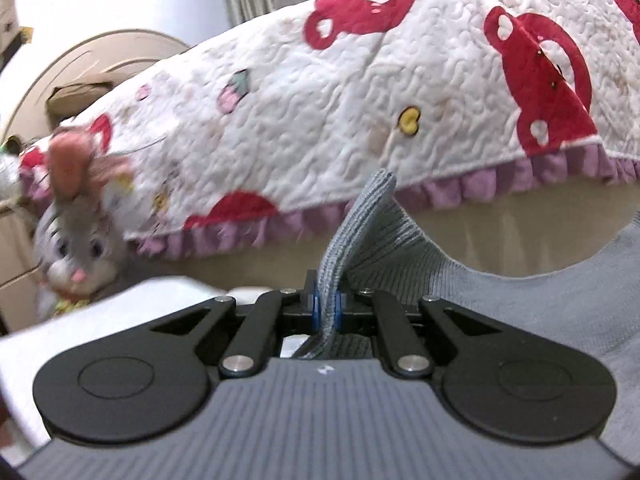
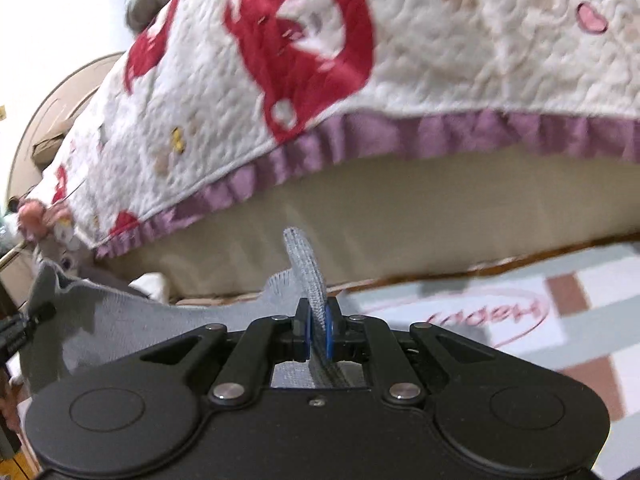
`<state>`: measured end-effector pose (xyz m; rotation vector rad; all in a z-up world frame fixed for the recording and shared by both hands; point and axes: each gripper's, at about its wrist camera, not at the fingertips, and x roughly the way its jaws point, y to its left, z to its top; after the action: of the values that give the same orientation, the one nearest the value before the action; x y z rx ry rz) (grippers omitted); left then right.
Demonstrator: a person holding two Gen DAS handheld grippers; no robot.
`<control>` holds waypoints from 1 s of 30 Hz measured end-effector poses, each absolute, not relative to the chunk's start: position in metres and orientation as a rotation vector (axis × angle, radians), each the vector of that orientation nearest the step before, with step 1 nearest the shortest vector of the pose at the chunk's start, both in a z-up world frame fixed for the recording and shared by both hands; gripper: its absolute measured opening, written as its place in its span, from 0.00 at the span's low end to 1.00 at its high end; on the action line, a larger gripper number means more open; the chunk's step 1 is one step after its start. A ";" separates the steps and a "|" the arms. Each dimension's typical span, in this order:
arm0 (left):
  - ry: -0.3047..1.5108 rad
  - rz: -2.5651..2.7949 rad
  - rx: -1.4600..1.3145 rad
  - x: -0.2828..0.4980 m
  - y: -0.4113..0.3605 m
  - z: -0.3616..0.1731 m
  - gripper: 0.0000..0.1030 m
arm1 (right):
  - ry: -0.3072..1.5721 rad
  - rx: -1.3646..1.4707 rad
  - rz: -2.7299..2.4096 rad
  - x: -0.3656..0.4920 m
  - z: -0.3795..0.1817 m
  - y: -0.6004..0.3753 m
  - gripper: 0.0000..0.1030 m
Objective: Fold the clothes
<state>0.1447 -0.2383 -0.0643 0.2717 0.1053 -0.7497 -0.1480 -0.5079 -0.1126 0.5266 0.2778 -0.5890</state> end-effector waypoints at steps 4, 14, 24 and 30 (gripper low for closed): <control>0.135 -0.759 0.252 0.174 -0.280 -0.068 0.06 | 0.277 0.521 -0.649 -0.153 -0.112 -0.533 0.08; 0.354 -0.657 0.224 0.230 -0.331 -0.137 0.06 | 0.403 0.453 -0.655 -0.106 -0.126 -0.575 0.08; 0.509 -0.594 0.270 0.244 -0.327 -0.159 0.32 | 0.878 0.211 -0.735 -0.048 -0.177 -0.586 0.08; 0.633 -0.691 0.264 0.225 -0.266 -0.153 0.44 | 0.964 0.207 -0.710 -0.044 -0.190 -0.588 0.11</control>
<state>0.2252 -0.2663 -0.1528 0.2641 0.6334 -0.6909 -0.0442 -0.5883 -0.1902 0.2073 0.9641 -0.7103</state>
